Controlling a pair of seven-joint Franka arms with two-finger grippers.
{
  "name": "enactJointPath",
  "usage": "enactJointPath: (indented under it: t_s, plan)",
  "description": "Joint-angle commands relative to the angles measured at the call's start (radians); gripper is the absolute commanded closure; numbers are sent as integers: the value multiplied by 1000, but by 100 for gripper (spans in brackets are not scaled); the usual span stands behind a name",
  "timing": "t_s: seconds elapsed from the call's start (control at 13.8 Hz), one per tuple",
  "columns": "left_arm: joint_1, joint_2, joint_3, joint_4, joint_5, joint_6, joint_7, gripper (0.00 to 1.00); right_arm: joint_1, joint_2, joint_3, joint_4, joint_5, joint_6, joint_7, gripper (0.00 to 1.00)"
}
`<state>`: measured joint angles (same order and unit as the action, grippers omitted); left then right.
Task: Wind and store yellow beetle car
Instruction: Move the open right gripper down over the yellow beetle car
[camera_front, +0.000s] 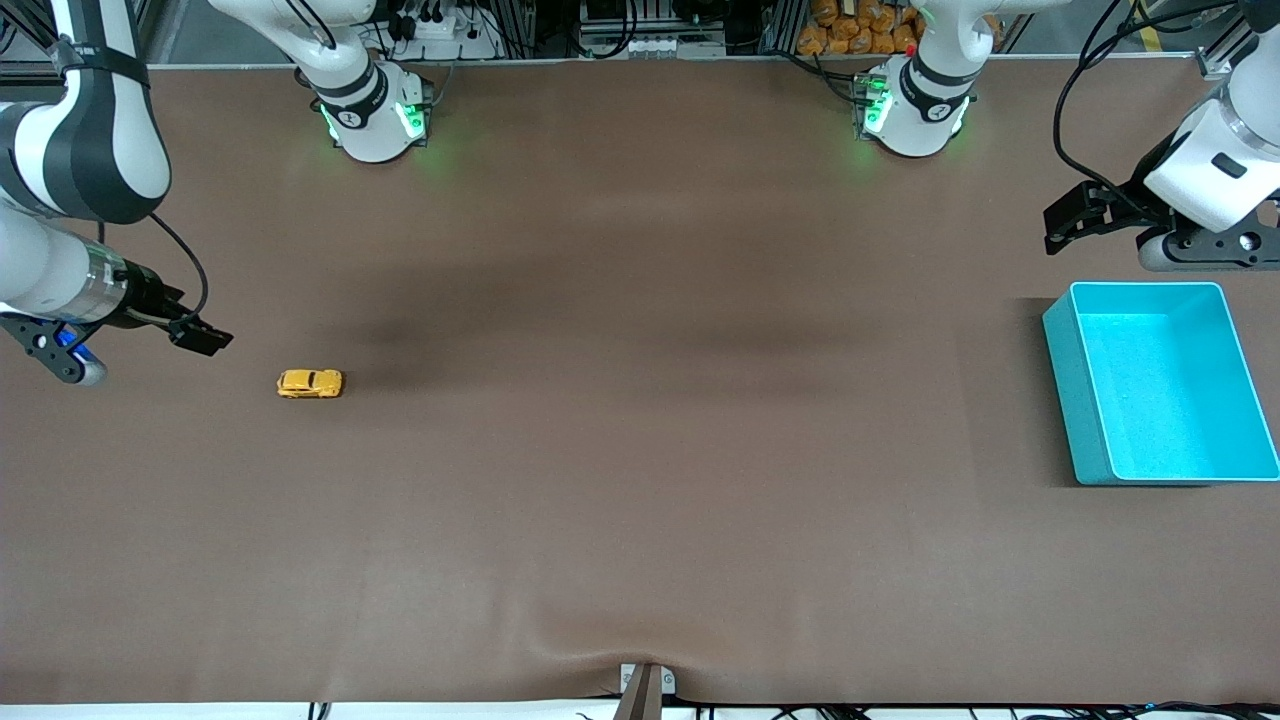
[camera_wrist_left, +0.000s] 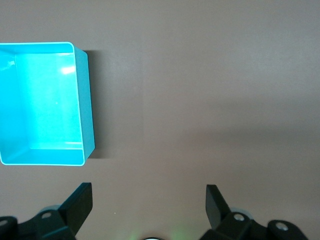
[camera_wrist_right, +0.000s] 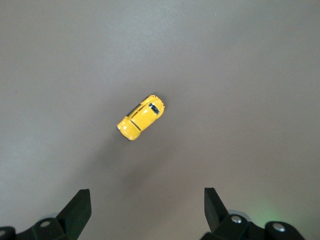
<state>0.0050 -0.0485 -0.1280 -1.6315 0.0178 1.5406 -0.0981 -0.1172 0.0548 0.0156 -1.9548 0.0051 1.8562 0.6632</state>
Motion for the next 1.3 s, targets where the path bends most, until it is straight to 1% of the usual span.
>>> enactJointPath:
  t_s: [0.0, 0.14, 0.36, 0.58, 0.65, 1.01, 1.23]
  plan:
    - [6, 4, -4, 13, -6, 1, 6, 0, -38, -108, 3, -180, 53, 124, 64, 0]
    - [6, 2, -4, 13, -6, 1, 6, 0, -68, -139, 3, -262, 55, 211, 180, 0]
    - [6, 4, -4, 13, -7, 1, 6, 0, -58, -109, 6, -277, 55, 273, 444, 0]
    - [6, 4, -4, 13, -7, 1, 6, 0, -20, -29, 6, -266, 55, 287, 713, 0]
    - [6, 4, -4, 13, -7, 1, 6, 0, -3, -6, 6, -265, 55, 310, 770, 0]
    - [6, 4, -4, 13, -7, 1, 6, 0, 4, 37, 7, -280, 56, 391, 874, 0]
    - [6, 4, -4, 13, -7, 1, 6, 0, 19, 85, 6, -285, 55, 451, 889, 0]
